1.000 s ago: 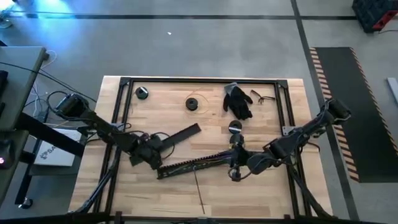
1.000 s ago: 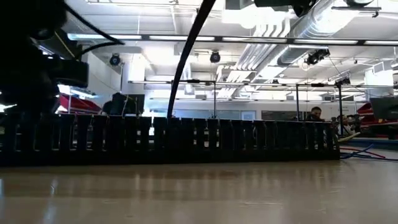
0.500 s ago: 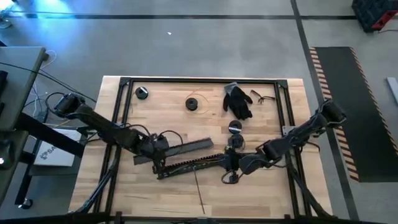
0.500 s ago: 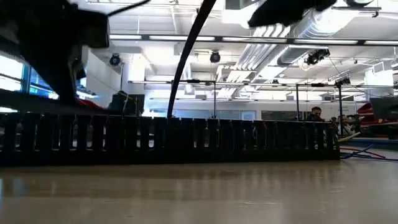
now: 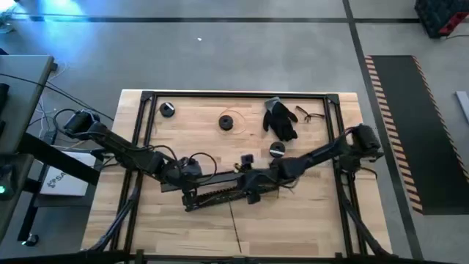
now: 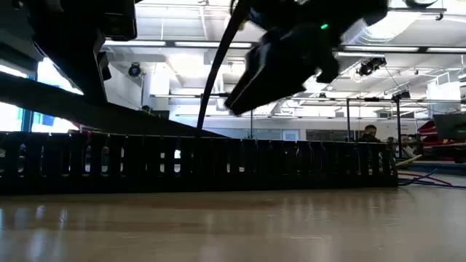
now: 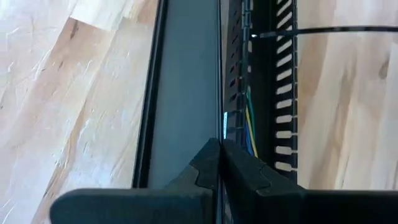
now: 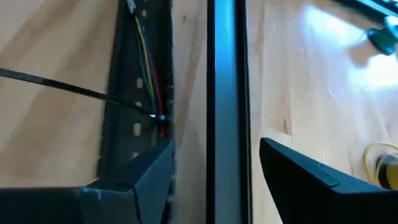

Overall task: Ziptie cables
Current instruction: Close the black cable duct

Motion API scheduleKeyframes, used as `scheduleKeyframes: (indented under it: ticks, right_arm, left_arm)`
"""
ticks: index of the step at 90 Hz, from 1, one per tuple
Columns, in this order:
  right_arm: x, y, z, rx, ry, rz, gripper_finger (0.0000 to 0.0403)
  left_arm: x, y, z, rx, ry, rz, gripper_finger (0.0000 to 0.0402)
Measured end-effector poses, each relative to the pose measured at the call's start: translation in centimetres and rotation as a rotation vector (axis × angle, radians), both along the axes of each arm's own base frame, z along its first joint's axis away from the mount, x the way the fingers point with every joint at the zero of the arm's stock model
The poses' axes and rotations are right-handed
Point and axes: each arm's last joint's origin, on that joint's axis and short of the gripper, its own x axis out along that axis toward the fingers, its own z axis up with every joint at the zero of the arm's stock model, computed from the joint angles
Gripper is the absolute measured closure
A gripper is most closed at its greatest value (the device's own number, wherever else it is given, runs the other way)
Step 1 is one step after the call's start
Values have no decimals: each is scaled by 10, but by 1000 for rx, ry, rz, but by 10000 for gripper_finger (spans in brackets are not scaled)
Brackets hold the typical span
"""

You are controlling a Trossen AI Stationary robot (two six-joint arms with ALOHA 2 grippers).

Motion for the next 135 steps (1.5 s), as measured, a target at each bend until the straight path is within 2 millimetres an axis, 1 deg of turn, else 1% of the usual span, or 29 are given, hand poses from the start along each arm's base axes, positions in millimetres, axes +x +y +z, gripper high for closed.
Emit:
scheduleKeyframes:
  ticks: [14, 25, 30, 37, 42, 47, 49, 52, 58, 65, 73, 81, 92, 104, 116, 127, 135]
  right_arm:
    - [23, -3, -7, -49, 42, -9, 183]
    - [35, -8, -13, -65, 70, -62, 211]
    - [38, -12, -16, -64, 86, -78, 233]
    - [41, -17, -19, -51, 98, -93, 275]
    - [40, -19, -20, -41, 117, -88, 314]
    - [39, -21, -21, -40, 138, -89, 362]
    - [38, -22, -20, -43, 151, -89, 377]
    - [37, -22, -19, -47, 170, -86, 389]
    - [36, -22, -11, -38, 207, -84, 397]
    - [33, -26, 5, 12, 285, -58, 401]
    - [31, -37, 22, 125, 390, -34, 402]
    - [29, -52, 34, 288, 487, 0, 403]
    - [24, -76, 41, 513, 579, 37, 403]
    - [19, -103, 39, 732, 606, 53, 403]
    - [19, -128, 39, 830, 572, 9, 403]
    - [24, -148, 41, 911, 496, -36, 403]
    - [27, -162, 44, 952, 435, -62, 403]
  left_arm:
    - [2, 2, 1, 1, -10, 14, 401]
    - [4, 2, 4, -13, -51, 9, 401]
    - [4, 1, 8, -20, -79, 3, 401]
    - [4, 1, 13, -33, -119, -2, 401]
    - [3, 2, 18, -34, -149, -2, 401]
    - [0, 2, 23, -26, -174, 0, 401]
    - [-1, 2, 25, -16, -185, 4, 401]
    - [-3, 3, 28, -1, -205, 5, 401]
    - [-7, 6, 36, 28, -248, 2, 400]
    - [-13, 8, 47, 66, -305, -20, 389]
    - [-20, 9, 58, 115, -359, -78, 364]
    - [-25, 7, 64, 190, -395, -188, 330]
    - [-25, -4, 68, 298, -459, -280, 279]
    - [-17, -18, 58, 424, -455, -340, 230]
    - [-6, -28, 35, 580, -366, -347, 193]
    - [5, -30, 12, 714, -271, -311, 174]
    - [14, -24, -4, 806, -193, -255, 166]
